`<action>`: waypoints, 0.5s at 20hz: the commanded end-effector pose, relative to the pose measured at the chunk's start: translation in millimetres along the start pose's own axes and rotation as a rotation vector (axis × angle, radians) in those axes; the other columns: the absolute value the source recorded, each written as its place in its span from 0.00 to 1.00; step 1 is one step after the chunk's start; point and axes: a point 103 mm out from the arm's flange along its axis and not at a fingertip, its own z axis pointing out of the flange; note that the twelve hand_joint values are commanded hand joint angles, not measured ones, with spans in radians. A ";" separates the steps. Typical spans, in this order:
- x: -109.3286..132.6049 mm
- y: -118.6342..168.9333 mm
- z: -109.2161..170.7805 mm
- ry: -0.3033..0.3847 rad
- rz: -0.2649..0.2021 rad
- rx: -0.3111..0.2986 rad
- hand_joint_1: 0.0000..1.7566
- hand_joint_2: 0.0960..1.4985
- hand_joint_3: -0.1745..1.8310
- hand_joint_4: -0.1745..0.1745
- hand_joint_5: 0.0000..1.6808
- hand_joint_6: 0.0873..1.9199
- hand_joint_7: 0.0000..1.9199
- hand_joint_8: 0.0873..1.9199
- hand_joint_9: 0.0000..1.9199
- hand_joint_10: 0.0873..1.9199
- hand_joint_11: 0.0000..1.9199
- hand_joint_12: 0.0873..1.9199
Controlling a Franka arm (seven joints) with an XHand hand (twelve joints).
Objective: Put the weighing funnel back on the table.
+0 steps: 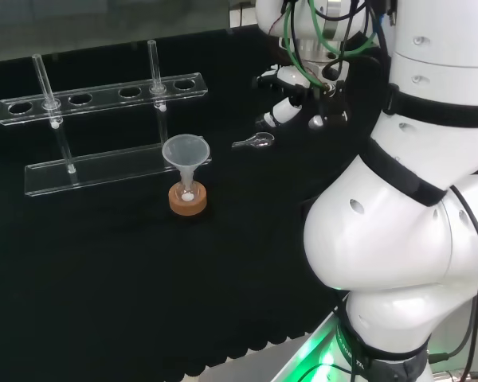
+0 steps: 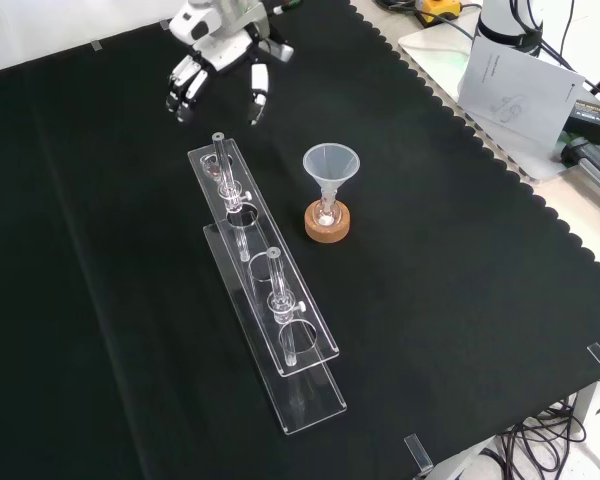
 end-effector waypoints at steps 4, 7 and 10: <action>34.9 -40.2 -25.2 -0.045 0.015 -0.029 0.39 0.40 0.25 0.55 0.18 0.00 0.03 0.26 0.16 0.29 0.09 0.70; 47.7 -53.3 -35.0 -0.054 0.016 -0.044 0.38 0.40 0.24 0.55 0.18 0.00 0.03 0.26 0.16 0.29 0.09 0.70; 58.8 -66.0 -39.6 -0.064 0.020 -0.045 0.38 0.40 0.24 0.54 0.18 0.00 0.03 0.26 0.16 0.29 0.09 0.70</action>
